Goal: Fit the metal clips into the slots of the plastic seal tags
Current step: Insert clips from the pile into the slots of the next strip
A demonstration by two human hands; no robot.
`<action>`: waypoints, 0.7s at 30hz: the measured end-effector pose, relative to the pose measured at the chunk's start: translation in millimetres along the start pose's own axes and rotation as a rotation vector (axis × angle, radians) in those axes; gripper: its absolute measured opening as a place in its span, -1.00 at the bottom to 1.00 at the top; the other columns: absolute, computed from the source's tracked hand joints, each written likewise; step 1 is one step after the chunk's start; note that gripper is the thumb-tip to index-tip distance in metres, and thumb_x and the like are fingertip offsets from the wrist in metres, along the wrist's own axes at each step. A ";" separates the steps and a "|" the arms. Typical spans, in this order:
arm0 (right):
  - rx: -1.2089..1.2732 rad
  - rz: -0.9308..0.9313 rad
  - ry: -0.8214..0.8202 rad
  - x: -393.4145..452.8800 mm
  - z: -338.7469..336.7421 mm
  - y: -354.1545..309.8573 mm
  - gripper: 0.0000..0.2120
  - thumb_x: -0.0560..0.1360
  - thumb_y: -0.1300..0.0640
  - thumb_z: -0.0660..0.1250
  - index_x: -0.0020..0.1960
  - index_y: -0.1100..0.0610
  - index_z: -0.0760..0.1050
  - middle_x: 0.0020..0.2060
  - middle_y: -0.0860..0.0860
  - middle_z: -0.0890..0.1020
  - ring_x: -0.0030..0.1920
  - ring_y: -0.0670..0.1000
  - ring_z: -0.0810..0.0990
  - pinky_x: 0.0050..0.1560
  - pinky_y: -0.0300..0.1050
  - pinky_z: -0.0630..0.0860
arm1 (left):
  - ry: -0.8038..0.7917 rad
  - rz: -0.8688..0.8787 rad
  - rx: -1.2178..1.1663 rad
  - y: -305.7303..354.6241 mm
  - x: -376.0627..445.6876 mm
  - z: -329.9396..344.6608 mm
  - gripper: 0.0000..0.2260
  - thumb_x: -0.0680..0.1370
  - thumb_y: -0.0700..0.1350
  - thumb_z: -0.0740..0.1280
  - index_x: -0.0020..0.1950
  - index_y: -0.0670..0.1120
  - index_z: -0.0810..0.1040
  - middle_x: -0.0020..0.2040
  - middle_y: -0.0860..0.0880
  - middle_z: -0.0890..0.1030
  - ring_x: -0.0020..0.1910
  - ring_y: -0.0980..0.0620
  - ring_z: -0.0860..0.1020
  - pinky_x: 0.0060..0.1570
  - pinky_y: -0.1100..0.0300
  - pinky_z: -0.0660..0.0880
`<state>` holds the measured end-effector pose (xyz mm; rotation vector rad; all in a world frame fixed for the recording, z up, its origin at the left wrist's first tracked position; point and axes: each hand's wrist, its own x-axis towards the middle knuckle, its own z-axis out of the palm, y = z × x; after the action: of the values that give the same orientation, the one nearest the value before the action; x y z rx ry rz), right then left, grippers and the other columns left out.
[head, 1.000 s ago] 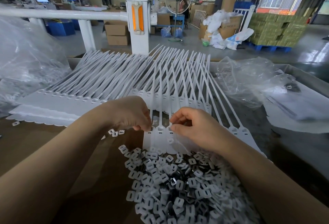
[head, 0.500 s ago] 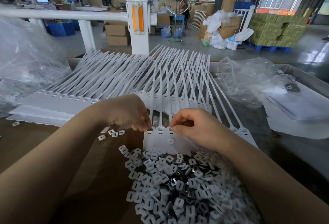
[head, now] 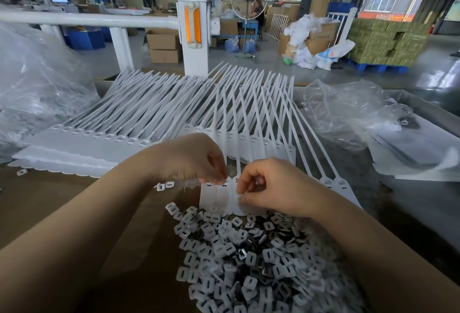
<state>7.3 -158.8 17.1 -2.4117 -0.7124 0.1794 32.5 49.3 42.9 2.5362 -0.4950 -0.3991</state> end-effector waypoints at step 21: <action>0.179 -0.153 0.420 -0.9 -3.6 -5.0 -0.82 0.36 0.14 0.58 -0.23 -0.07 0.61 -0.32 -0.26 0.61 -0.24 -0.18 0.56 -0.21 -0.34 0.48 | -0.152 -0.079 -0.645 10.1 -3.3 -3.7 -0.75 0.33 0.03 0.46 -0.11 -0.10 0.70 -0.16 -0.05 0.72 -0.33 0.16 0.61 -0.29 0.36 0.49</action>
<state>5.3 -157.8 22.9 -2.1163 -0.6480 -0.3058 28.2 44.2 52.0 1.9125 -0.2611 -0.6632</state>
